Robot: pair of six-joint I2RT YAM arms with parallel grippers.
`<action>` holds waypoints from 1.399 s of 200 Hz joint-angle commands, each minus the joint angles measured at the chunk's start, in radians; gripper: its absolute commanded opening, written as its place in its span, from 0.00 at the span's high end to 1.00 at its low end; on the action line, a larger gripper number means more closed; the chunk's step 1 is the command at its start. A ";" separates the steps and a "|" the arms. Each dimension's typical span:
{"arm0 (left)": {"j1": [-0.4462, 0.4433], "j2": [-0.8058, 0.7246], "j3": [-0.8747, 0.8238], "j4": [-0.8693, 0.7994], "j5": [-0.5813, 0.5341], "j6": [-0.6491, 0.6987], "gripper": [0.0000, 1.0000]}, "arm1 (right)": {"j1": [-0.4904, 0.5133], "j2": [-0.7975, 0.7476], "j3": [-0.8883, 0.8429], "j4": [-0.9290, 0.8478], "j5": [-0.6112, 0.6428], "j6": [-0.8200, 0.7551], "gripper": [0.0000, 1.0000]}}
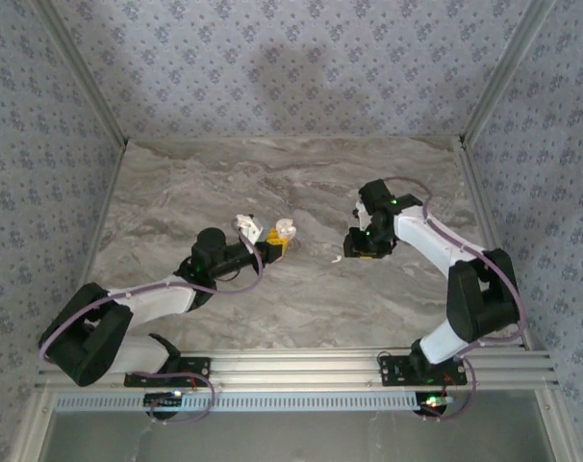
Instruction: Insert the wireless bluetooth earbuds into the charging case
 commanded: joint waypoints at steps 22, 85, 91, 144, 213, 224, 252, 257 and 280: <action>0.010 -0.033 -0.013 0.001 -0.004 0.000 0.88 | 0.041 0.100 0.063 -0.035 0.013 -0.005 0.60; 0.021 -0.049 -0.018 -0.010 -0.005 0.011 0.88 | 0.047 0.232 0.085 0.048 -0.033 0.008 0.60; 0.020 -0.051 -0.017 -0.011 -0.005 0.013 0.88 | 0.046 0.243 0.085 0.056 -0.038 0.007 0.60; 0.023 -0.058 -0.019 -0.018 -0.005 0.021 0.88 | 0.042 0.318 0.142 0.117 -0.062 -0.003 0.62; 0.029 -0.066 -0.018 -0.035 -0.007 0.031 0.88 | 0.045 0.387 0.244 0.114 -0.068 -0.029 0.63; 0.029 -0.066 -0.018 -0.037 -0.007 0.031 0.88 | 0.047 0.379 0.256 0.089 -0.043 -0.033 0.63; 0.031 -0.068 -0.018 -0.042 -0.008 0.032 0.88 | 0.057 0.358 0.285 -0.029 0.033 -0.037 0.62; 0.031 -0.068 -0.018 -0.042 -0.009 0.033 0.88 | 0.060 0.355 0.285 -0.045 0.041 -0.032 0.62; 0.030 -0.066 -0.018 -0.041 -0.008 0.031 0.88 | 0.074 0.342 0.273 -0.069 0.056 0.003 0.61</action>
